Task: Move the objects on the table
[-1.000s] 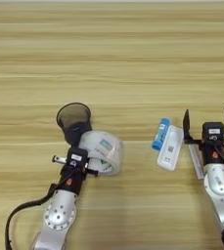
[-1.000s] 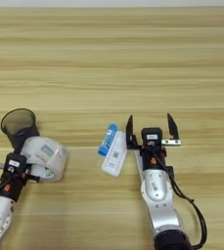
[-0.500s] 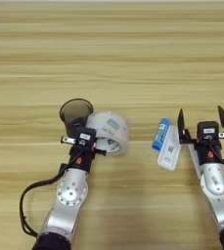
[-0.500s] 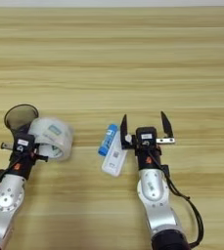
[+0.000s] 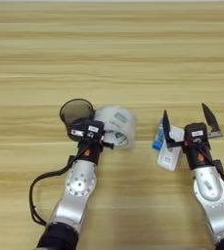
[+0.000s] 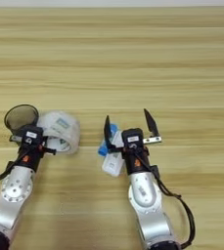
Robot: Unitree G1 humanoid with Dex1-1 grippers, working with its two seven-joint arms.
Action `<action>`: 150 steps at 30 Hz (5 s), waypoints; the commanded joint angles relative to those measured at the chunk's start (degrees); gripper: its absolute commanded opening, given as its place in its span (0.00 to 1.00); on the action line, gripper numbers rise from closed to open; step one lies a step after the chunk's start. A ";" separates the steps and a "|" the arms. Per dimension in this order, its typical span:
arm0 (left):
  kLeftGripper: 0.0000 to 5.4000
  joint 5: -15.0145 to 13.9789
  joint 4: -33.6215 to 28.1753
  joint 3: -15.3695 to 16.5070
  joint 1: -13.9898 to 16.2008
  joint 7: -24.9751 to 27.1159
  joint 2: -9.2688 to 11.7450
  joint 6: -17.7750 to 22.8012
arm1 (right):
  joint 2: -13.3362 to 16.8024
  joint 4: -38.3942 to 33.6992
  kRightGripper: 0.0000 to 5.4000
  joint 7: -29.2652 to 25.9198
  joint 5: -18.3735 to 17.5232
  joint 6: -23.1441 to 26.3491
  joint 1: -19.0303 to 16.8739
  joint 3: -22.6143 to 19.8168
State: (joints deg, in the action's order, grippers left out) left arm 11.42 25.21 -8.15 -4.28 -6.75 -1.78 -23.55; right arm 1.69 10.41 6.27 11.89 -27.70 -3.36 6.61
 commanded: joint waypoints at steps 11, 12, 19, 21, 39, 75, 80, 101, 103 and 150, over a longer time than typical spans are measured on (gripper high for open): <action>0.18 -0.29 6.40 0.14 -7.60 -1.76 -2.01 -0.54 | -0.91 -10.67 1.00 -3.94 -0.31 6.82 -5.37 4.06; 0.18 -0.31 6.69 0.10 -7.87 -1.87 -2.11 -0.58 | -0.84 -10.83 1.00 -4.18 -0.17 7.04 -5.50 4.29; 0.18 -0.24 7.32 -0.22 -9.22 -2.48 -2.68 -0.51 | -0.35 -11.79 1.00 -5.78 0.41 7.65 -6.35 6.28; 0.18 -0.23 7.34 -0.26 -9.49 -2.59 -2.74 -0.46 | -0.26 -11.89 1.00 -6.30 0.50 7.81 -6.60 6.92; 0.18 -0.08 7.15 -1.06 -11.69 -2.84 -3.52 0.16 | 0.24 -10.29 1.00 -8.15 1.04 8.27 -6.20 9.51; 0.18 0.33 -0.01 -8.40 -4.56 -1.19 -3.88 1.24 | -0.39 -8.12 1.00 -5.66 1.64 8.19 -4.43 7.99; 0.18 0.69 -0.12 -9.69 -4.13 -1.92 -4.44 1.39 | -0.45 -7.72 1.00 -4.49 1.95 7.88 -4.14 7.20; 0.18 1.37 -1.06 -12.55 -3.20 -3.61 -5.71 1.63 | -0.29 -2.65 1.00 -1.58 2.75 6.29 -1.88 5.24; 0.18 1.46 -1.13 -12.90 -3.00 -3.65 -5.88 1.64 | -0.26 -2.40 1.00 -1.39 2.83 6.13 -1.81 5.13; 0.26 0.67 -0.65 -15.16 -3.06 -4.62 -5.84 1.49 | -0.71 -0.33 0.46 -3.58 1.23 5.98 -1.55 5.69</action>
State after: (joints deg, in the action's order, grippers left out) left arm 12.82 25.29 -22.96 -7.76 -10.95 -1.61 -22.18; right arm 0.48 9.43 2.38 12.97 -21.89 -4.93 12.86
